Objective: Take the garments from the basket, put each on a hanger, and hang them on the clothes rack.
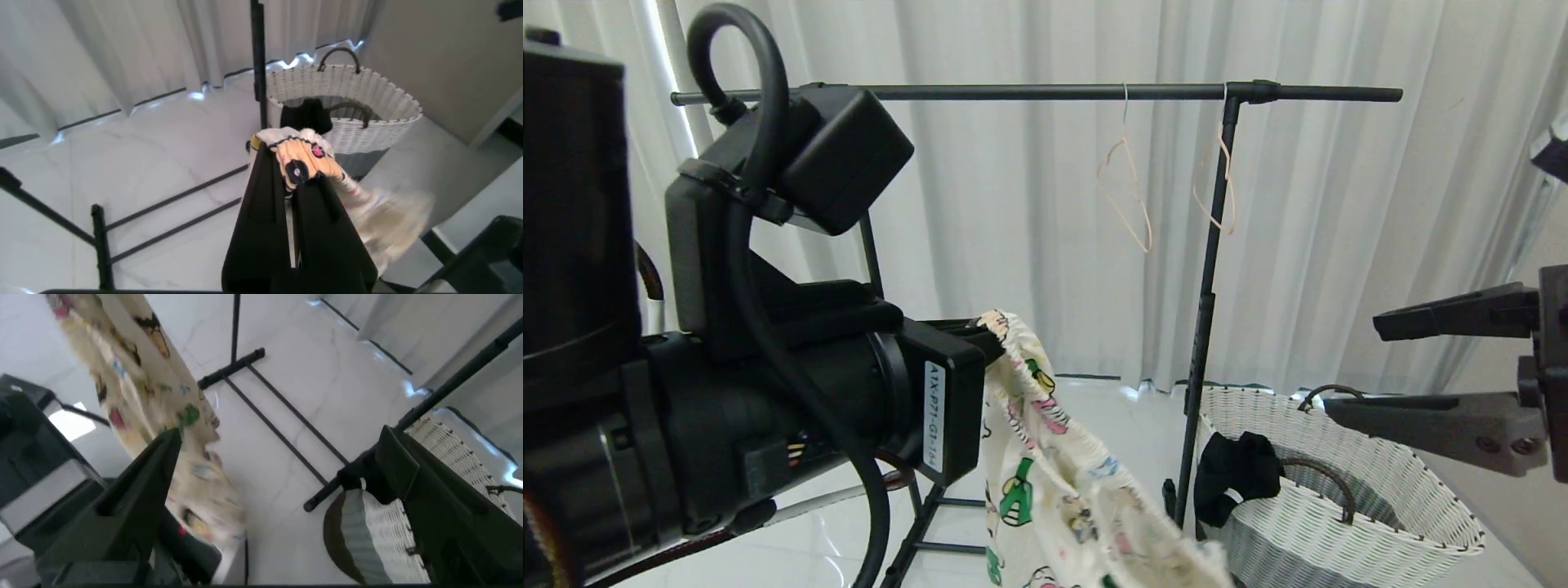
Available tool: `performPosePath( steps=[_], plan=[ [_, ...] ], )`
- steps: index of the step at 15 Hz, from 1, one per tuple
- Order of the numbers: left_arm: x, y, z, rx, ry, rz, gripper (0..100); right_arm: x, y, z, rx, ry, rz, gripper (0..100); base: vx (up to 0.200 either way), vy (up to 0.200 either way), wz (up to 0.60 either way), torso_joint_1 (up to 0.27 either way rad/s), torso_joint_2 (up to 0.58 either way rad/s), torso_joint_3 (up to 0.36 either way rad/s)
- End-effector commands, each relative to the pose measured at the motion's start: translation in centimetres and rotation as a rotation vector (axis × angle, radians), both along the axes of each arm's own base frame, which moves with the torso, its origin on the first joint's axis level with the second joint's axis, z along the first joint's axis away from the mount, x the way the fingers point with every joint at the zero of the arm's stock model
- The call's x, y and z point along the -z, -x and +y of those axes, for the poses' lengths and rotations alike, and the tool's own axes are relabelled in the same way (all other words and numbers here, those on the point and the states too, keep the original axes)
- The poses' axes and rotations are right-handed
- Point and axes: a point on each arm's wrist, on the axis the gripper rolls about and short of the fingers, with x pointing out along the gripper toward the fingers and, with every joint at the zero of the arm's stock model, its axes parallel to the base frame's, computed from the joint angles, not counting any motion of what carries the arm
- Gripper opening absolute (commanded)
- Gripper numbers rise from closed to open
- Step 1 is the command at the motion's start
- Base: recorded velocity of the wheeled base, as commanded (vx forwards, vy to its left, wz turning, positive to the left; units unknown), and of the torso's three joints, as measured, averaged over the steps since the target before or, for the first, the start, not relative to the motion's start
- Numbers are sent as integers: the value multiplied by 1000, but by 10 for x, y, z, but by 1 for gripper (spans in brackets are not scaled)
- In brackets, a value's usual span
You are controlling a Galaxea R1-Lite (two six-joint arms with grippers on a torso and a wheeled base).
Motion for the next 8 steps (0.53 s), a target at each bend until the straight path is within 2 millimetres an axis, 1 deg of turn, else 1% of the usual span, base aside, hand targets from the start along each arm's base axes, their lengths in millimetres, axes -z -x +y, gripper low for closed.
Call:
performPosePath(
  steps=[1,2,3,4,5,6,7,8],
  plan=[
    [4,-4,-2,-10,-18,7,0,1,8,-9,-10,6,-11,100,0,0,0,0,0,0],
    [7,-7,-2,-21,-35,10,0,4,10,-12,-7,22,-8,100,0,0,0,0,0,0],
    [9,-8,-1,-45,-55,8,0,6,7,-14,21,30,-5,100,0,0,0,0,0,0],
    [21,-6,3,-85,-123,14,0,9,1,-21,108,63,2,100,0,0,0,0,0,0],
    [34,-4,15,-136,-211,21,0,16,-4,-34,251,169,21,100,0,0,0,0,0,0],
    [44,0,29,-161,-250,25,0,22,-6,-50,404,290,34,100,0,0,0,0,0,0],
    [51,1,42,-202,-264,39,0,26,-6,-64,516,349,45,100,0,0,0,0,0,0],
    [60,-1,57,-261,-282,60,0,33,-6,-73,575,375,69,100,0,0,0,0,0,0]
  ],
)
